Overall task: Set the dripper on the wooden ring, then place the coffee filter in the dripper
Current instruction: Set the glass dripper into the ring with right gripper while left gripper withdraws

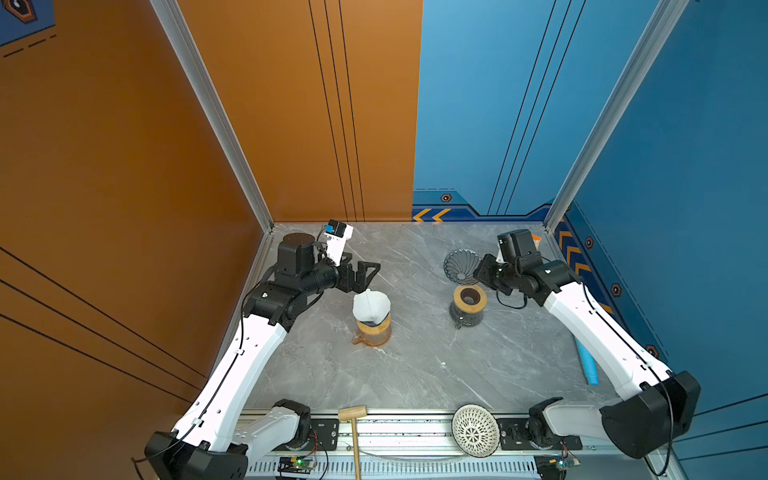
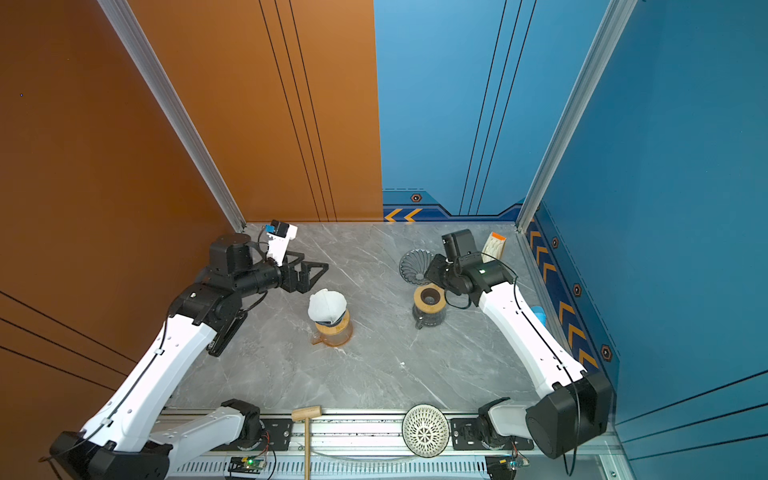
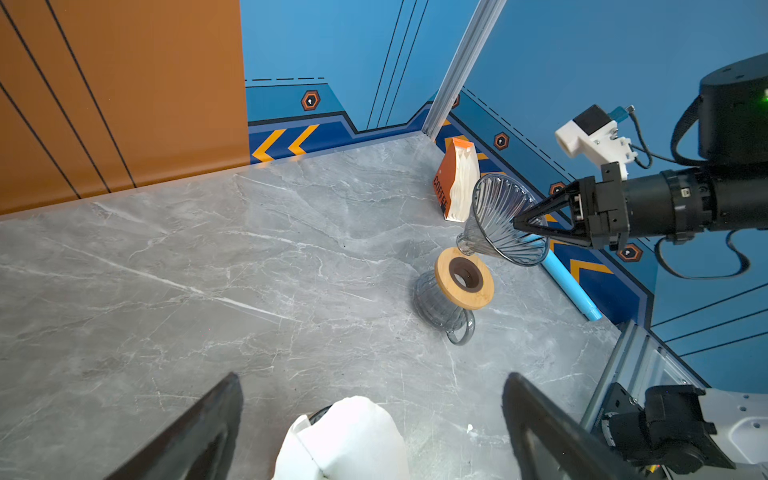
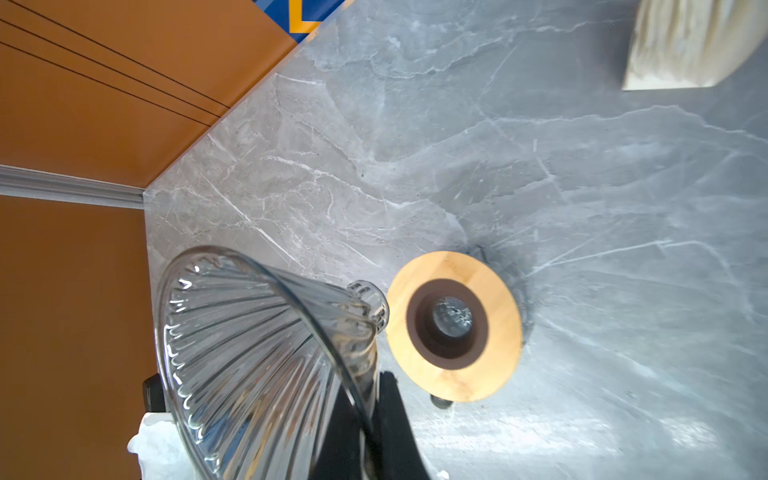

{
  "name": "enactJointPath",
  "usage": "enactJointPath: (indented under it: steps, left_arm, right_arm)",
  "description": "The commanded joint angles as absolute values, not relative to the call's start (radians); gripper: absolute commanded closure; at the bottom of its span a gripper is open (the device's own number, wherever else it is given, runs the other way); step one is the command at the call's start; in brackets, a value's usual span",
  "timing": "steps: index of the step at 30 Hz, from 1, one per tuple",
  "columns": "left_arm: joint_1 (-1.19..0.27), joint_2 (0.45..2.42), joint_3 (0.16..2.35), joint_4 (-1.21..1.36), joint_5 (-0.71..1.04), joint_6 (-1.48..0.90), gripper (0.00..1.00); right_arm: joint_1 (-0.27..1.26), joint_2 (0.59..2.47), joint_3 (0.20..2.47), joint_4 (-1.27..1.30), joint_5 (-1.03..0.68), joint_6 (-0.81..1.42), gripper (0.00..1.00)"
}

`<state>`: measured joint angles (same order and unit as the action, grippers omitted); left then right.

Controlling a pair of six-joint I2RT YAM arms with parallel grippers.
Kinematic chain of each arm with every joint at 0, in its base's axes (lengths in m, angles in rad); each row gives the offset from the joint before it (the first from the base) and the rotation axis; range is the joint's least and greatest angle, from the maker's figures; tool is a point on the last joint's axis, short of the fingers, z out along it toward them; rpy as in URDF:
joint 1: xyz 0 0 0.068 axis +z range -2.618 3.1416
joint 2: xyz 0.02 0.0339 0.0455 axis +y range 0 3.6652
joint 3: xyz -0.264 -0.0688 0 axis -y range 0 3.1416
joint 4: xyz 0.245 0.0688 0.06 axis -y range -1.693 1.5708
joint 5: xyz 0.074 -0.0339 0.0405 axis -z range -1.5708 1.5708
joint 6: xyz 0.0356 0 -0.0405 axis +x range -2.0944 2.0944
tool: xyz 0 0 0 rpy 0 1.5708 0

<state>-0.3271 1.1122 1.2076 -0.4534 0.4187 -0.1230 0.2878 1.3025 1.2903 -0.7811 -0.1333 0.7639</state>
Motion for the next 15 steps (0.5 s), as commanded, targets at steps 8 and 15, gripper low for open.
enactJointPath:
  steps: [8, 15]
  left_arm:
    - [-0.472, 1.213, 1.268, -0.437, 0.316, -0.102, 0.02]
    - [-0.527, 1.279, 1.279, -0.387, 0.313, -0.123, 0.02]
  right_arm:
    - [0.196, 1.323, 1.25, -0.892, -0.309, 0.639, 1.0]
    - [0.17, 1.354, 1.224, -0.909, -0.318, 0.615, 1.0]
